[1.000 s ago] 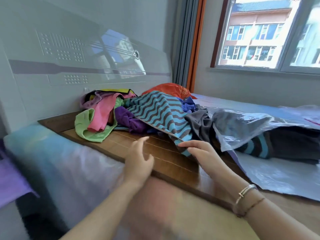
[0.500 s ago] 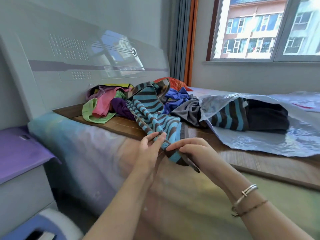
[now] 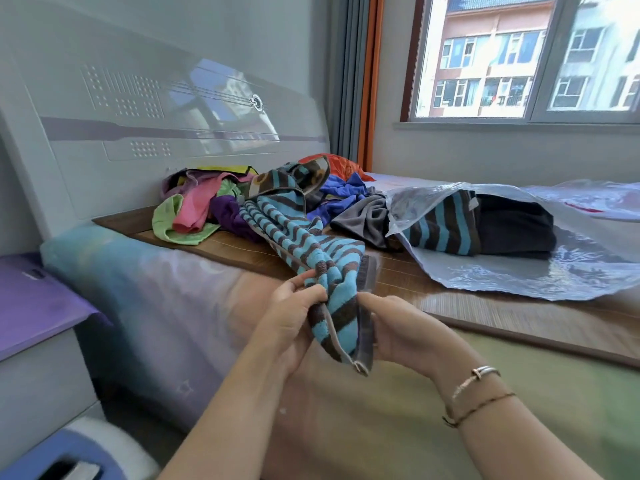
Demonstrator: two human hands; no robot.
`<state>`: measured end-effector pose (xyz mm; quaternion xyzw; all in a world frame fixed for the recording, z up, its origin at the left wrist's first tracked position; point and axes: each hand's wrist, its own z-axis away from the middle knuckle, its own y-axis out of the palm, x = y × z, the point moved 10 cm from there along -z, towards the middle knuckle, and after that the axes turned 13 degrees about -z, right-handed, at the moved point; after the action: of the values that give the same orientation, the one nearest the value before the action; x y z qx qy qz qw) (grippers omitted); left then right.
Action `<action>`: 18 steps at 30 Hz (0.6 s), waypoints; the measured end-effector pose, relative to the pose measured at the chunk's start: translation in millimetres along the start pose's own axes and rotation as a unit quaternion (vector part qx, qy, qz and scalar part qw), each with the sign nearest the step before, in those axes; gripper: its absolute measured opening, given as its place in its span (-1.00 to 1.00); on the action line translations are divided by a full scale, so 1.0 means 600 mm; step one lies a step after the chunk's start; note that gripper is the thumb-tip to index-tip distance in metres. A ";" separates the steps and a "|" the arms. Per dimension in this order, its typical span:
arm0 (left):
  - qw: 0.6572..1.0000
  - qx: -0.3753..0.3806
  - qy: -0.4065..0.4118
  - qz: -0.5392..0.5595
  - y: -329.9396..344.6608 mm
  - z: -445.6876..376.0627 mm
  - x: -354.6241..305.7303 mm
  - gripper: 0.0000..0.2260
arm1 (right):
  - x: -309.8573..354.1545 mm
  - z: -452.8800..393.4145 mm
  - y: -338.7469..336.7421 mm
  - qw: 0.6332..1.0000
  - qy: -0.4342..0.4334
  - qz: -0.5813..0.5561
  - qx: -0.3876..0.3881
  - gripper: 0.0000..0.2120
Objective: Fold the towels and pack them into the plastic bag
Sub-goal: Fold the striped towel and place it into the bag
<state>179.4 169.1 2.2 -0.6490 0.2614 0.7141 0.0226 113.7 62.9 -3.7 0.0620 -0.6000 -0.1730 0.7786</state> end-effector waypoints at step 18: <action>0.994 -0.038 -0.046 0.087 0.045 -0.036 0.029 -0.42 | 0.110 0.183 -0.217 0.975 -0.140 -0.089 -0.144 -0.86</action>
<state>186.7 131.8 -5.3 -0.5909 0.2887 0.7515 -0.0526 -2.2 -68.9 46.7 -0.0223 -0.6642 -0.3335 0.6687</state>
